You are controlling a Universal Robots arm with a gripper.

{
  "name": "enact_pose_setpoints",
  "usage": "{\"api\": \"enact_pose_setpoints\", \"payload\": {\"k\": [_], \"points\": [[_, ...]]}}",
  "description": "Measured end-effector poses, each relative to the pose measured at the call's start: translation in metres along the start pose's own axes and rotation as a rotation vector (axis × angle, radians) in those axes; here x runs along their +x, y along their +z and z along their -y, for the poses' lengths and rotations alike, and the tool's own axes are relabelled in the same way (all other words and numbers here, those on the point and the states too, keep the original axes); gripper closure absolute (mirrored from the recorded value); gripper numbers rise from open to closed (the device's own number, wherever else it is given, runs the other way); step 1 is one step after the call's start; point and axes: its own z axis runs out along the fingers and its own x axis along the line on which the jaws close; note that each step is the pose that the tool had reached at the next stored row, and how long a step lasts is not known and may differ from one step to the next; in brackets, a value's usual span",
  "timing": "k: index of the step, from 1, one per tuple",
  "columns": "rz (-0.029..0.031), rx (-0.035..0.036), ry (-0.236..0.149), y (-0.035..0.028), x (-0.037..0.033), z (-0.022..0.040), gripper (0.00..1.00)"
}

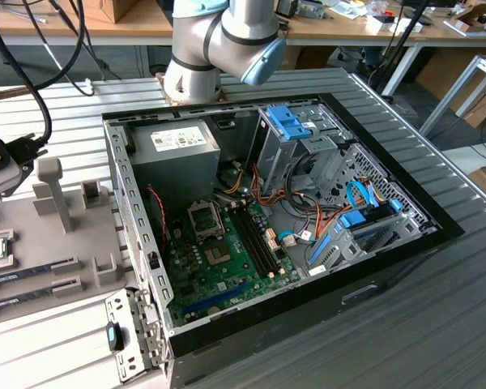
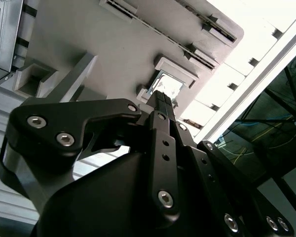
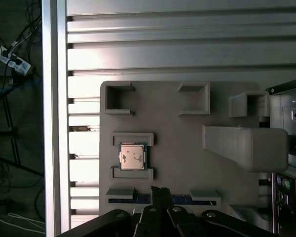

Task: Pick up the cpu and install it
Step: 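Reach for the cpu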

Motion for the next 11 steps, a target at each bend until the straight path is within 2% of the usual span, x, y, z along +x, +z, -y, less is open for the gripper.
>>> {"api": "enact_pose_setpoints", "payload": {"k": [5, 11], "points": [[0.0000, 0.0000, 0.000, 0.0035, 0.0006, -0.0017, 0.89], [0.0000, 0.0000, 0.000, 0.0057, 0.0050, -0.0045, 0.89]]}}
